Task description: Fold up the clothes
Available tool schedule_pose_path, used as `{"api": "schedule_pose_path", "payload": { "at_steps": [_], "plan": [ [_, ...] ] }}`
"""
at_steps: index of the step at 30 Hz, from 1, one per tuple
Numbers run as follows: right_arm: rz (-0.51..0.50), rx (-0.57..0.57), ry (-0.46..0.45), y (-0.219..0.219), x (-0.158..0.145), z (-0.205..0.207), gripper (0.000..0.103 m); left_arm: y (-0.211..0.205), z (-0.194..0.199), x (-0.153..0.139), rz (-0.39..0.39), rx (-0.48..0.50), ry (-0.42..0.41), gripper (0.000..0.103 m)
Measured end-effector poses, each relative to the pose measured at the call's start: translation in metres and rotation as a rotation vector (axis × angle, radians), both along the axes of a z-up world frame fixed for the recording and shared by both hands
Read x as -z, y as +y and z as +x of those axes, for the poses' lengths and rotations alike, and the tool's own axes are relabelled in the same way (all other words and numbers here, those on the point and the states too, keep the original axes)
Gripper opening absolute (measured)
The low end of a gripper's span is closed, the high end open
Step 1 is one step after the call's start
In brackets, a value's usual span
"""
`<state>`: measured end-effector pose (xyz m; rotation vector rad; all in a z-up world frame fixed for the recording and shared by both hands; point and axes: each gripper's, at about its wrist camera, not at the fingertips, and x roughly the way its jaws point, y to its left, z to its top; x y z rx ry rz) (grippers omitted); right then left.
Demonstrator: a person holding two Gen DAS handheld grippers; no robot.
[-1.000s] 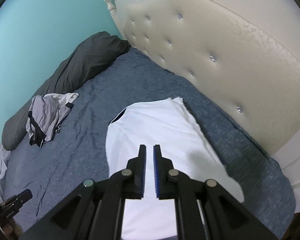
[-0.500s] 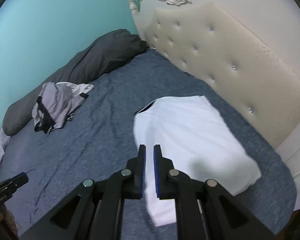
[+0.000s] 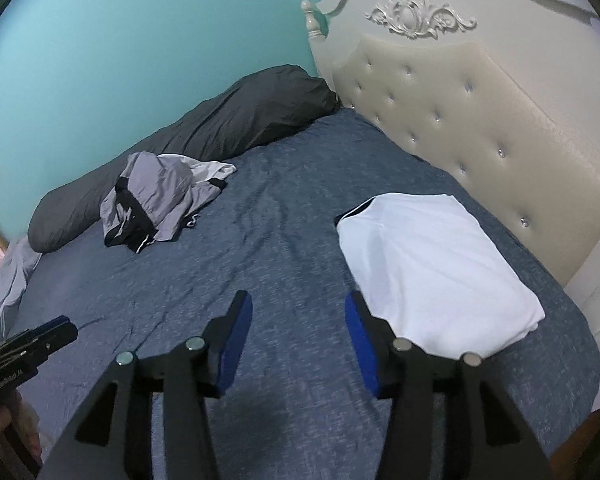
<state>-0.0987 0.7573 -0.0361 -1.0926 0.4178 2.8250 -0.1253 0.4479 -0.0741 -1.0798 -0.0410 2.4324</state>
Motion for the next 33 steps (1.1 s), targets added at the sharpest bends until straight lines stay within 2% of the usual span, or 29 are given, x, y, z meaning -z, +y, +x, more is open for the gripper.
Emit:
{"api": "schedule_pose_path", "payload": {
  "at_steps": [2,12,24,33],
  "plan": [
    [0.011,-0.002,0.01,-0.009,-0.006,0.008,0.064,-0.007,0.007,-0.005,0.004,-0.001,0.009,0.048],
    [0.024,-0.038,0.034,-0.052,-0.031,0.044,0.076,-0.037,0.043,-0.024,0.004,0.007,0.044,0.065],
    [0.051,-0.074,0.051,-0.106,-0.045,0.083,0.082,-0.078,0.081,-0.037,0.004,-0.013,0.075,0.087],
    [0.054,-0.07,0.053,-0.133,-0.047,0.108,0.086,-0.098,0.106,-0.043,0.005,-0.023,0.096,0.098]
  ]
}}
